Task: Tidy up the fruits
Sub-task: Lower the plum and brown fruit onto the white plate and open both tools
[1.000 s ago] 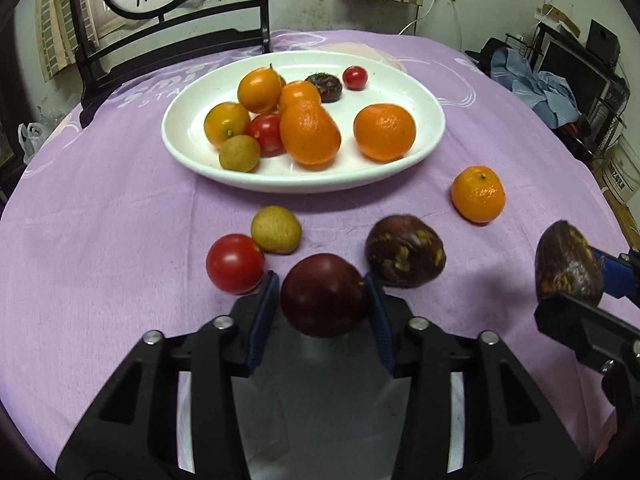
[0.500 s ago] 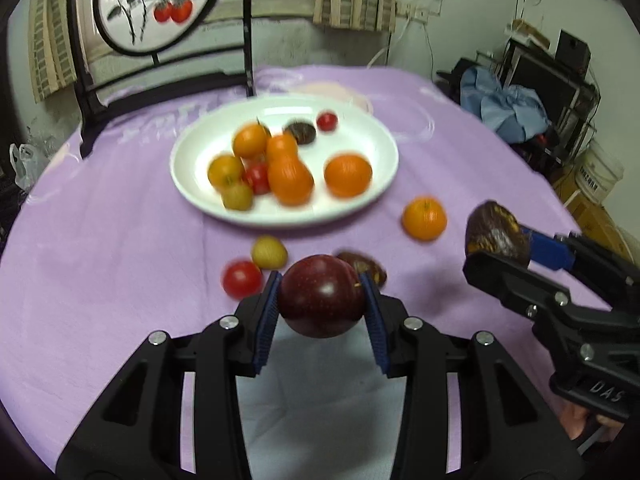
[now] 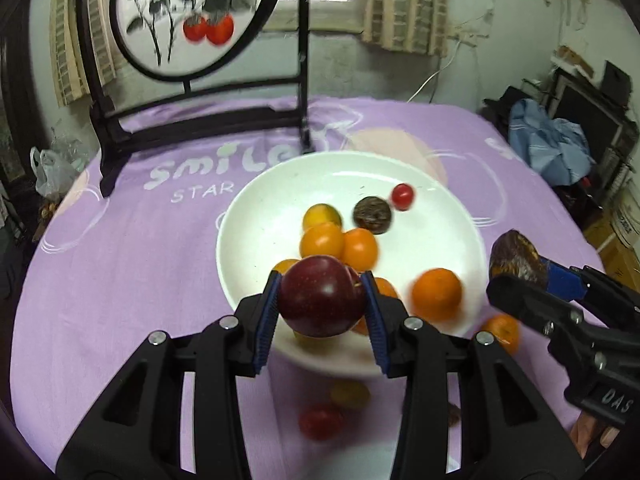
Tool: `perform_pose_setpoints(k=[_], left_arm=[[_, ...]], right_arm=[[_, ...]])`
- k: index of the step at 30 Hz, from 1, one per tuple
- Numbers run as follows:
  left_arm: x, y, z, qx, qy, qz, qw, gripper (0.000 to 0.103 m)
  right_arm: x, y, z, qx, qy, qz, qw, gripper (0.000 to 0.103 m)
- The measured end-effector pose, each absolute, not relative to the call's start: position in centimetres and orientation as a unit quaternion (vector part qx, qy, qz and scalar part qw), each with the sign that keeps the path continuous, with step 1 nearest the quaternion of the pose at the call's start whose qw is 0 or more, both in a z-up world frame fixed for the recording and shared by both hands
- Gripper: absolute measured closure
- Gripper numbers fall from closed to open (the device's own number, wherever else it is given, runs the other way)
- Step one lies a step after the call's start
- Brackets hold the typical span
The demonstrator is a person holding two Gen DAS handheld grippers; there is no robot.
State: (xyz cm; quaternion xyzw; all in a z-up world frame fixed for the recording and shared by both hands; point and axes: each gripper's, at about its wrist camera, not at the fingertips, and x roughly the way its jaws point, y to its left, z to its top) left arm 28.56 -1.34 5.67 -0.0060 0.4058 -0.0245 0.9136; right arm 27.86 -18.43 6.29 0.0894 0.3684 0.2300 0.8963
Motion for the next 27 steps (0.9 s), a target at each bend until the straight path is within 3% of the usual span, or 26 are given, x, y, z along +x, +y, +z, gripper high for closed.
perform_pose_setpoints(k=[8, 11, 16, 27], left_arm=[[31.1, -1.4, 3.2, -0.02, 0.432, -0.017, 0.902, 0.059], [31.3, -1.5, 3.1, -0.027, 0.43, -0.015, 0.902, 0.04], [29.7, -1.4, 5.2, -0.03, 0.403, -0.019, 0.914, 0.027], [21.9, -0.2, 6.6, -0.043, 0.374, -0.014, 0.926, 0.022]], right_arm=[[32.0, -18.3, 3.3, 0.12, 0.417, 0.211, 0.876, 0.055], [32.0, -18.2, 3.0, 0.124, 0.427, 0.206, 0.872, 0.052], [29.9, -19.4, 4.0, 0.129, 0.41, 0.214, 0.877, 0.051], [23.1, -23.2, 4.1, 0.135, 0.394, 0.214, 0.884, 0.046]])
